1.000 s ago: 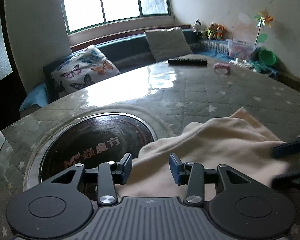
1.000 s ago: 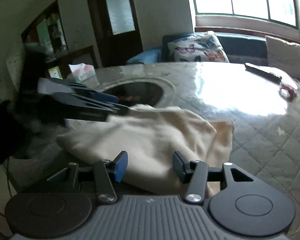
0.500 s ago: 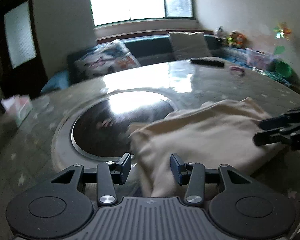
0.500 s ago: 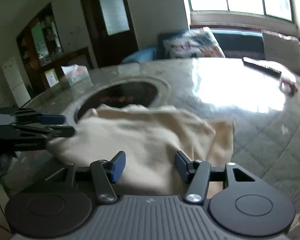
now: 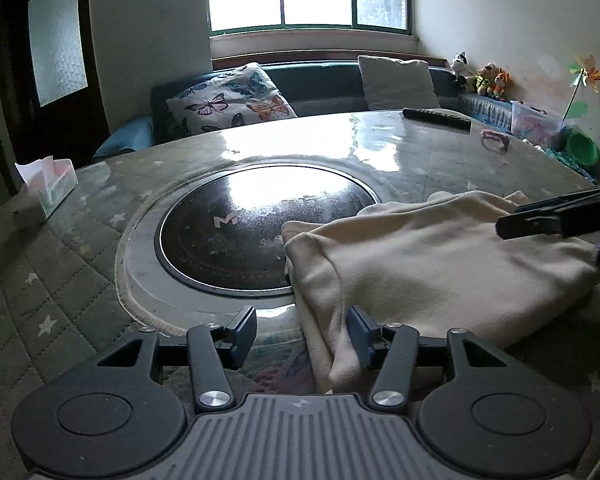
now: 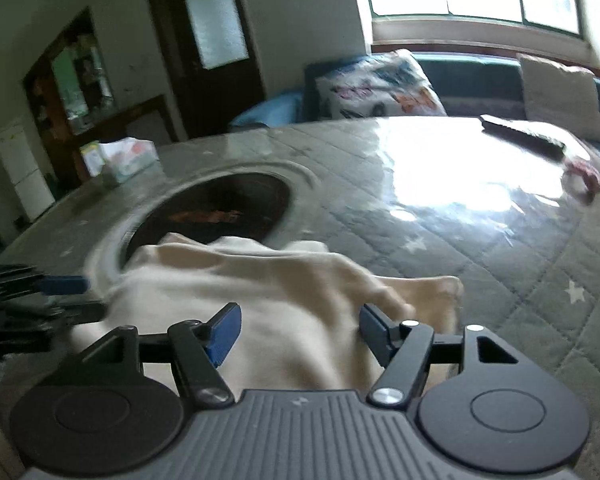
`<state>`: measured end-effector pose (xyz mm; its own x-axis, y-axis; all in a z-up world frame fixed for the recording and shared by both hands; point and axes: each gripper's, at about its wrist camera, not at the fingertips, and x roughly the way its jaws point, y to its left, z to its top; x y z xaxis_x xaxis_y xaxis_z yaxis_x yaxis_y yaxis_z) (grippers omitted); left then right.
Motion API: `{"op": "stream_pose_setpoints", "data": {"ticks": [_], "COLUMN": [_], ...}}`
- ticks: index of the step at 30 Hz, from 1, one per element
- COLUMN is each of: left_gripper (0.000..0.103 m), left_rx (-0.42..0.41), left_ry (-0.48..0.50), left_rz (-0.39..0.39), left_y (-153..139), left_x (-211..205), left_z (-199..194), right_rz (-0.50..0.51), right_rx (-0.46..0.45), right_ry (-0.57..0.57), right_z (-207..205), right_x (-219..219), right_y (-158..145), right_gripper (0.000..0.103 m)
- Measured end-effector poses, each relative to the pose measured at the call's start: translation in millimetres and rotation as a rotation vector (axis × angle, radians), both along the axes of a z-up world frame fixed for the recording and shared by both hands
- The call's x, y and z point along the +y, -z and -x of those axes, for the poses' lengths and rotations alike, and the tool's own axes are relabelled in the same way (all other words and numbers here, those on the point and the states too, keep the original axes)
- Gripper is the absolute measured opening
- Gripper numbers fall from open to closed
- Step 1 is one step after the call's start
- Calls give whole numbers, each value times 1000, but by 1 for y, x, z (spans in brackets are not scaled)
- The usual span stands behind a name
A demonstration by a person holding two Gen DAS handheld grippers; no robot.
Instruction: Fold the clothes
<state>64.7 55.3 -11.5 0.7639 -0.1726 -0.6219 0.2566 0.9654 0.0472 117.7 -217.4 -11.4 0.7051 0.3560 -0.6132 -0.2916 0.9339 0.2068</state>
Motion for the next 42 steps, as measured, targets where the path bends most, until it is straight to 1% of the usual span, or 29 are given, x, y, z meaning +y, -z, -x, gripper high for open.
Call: {"op": "stream_pose_setpoints", "data": {"ticks": [4, 7, 9, 10, 11, 14, 16, 19, 22, 25, 26, 27, 28, 29, 30, 32, 33, 36, 37, 38, 39, 42], "left_gripper": [55, 54, 54, 54, 54, 54, 54, 55, 58, 60, 62, 65, 73, 79, 81, 91, 93, 95, 98, 100, 100, 101], "left_rx": [-1, -10, -16, -15, -8, 12, 24, 35, 39, 44, 42, 38, 33, 28, 23, 12, 7, -8, -13, -16, -19, -22], "left_ry": [5, -5, -13, -17, -26, -44, -46, -48, -49, -51, -54, -57, -57, -57, -56, -54, -54, -52, -51, -49, -48, -44], "left_rz": [-4, -3, -2, -1, -4, -16, -20, -27, -35, -43, -44, -45, -45, -45, -44, -44, -43, -42, -42, -43, -46, -50], "left_y": [-5, -10, -14, -14, -13, -10, -8, -5, -2, 1, 0, -2, -3, -4, -5, -6, -7, -10, -10, -10, -10, -7], "left_x": [-1, -3, -4, -4, -4, -4, -3, -2, -1, 0, 0, -1, -1, -2, -2, -4, -4, -6, -7, -7, -7, -8], "left_z": [-3, -15, -22, -27, -34, -52, -61, -68, -72, -76, -75, -74, -70, -65, -61, -52, -48, -35, -31, -26, -22, -11], "right_rz": [-4, 12, 20, 27, 35, 60, 71, 89, 118, 132, 138, 150, 160, 164, 166, 168, 175, 202, 213, 223, 232, 282], "right_rx": [18, -5, 1, 7, 14, 36, 48, 63, 64, 45, 36, 27, 14, 1, -9, -29, -44, -93, -111, -125, -137, -174], "right_ry": [36, 25, 16, 23, 32, 61, 82, 90, 94, 91, 90, 88, 86, 80, 70, 53, 43, 10, -2, -17, -33, -74], "right_z": [-10, -14, -20, -24, -29, -42, -48, -54, -57, -53, -51, -48, -44, -39, -34, -22, -16, 4, 11, 18, 24, 40], "right_x": [-7, -2, 3, 4, 5, 8, 8, 8, 9, 8, 9, 11, 12, 14, 16, 21, 24, 36, 41, 46, 50, 63], "right_y": [2, -6, -9, -9, -7, -4, -1, 4, 10, 5, 2, 0, -4, -7, -10, -14, -15, -18, -19, -18, -17, -13], "right_gripper": [67, 67, 65, 62, 56, 47, 43, 42, 51, 52, 55, 59, 69, 73, 75, 89, 91, 93, 95, 99, 101, 102]}}
